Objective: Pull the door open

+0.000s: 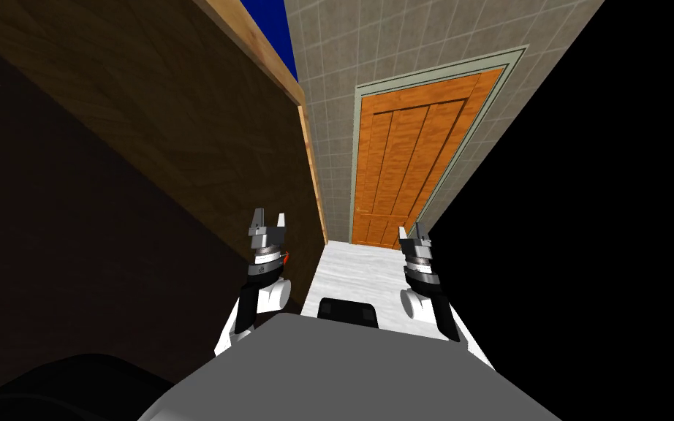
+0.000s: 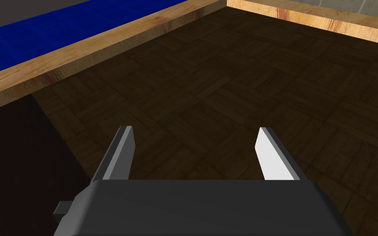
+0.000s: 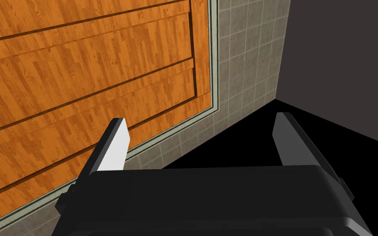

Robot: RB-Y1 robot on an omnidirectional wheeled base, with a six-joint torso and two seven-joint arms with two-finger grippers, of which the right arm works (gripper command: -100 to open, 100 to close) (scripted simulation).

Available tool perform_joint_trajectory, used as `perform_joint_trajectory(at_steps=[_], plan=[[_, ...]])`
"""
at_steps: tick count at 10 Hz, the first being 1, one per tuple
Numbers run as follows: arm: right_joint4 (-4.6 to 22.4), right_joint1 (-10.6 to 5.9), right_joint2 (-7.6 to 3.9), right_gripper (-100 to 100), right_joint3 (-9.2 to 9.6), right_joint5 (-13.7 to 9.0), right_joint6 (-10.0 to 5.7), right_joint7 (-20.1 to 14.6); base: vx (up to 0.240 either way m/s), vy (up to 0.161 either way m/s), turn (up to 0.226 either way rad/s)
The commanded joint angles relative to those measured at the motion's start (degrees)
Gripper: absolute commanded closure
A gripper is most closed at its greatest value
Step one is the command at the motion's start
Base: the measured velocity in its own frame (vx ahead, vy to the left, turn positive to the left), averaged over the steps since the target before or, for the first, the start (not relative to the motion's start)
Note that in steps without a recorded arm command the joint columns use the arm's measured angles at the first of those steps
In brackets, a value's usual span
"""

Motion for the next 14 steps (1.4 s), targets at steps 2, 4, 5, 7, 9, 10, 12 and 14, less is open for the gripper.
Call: perform_joint_trajectory(at_steps=[2,4,5,7,9,10,12,14], plan=[[3.2,-1.15,-0.42,-100,0.11,-0.1,-0.32,0.5,0.106,-0.001,-0.002],[5.7,-1.93,-0.76,-100,0.20,-0.2,-0.69,0.8,0.089,0.018,0.000],[7.0,-2.31,-0.93,-100,0.24,-0.2,-0.87,1.0,0.089,0.013,-0.003],[9.6,-3.14,-1.14,-100,0.32,-0.3,-1.25,1.4,0.098,0.003,-0.003],[12.2,-3.97,-1.35,-100,0.41,-0.4,-1.64,1.7,0.084,-0.003,-0.002],[13.6,-4.39,-1.45,-100,0.46,-0.4,-1.83,1.9,0.091,0.010,-0.004],[16.3,-5.24,-1.55,-100,0.55,-0.5,-2.20,2.2,0.091,0.011,-0.004],[19.1,-6.11,-1.61,-100,0.64,-0.5,-2.56,2.6,0.098,0.010,-0.006]])
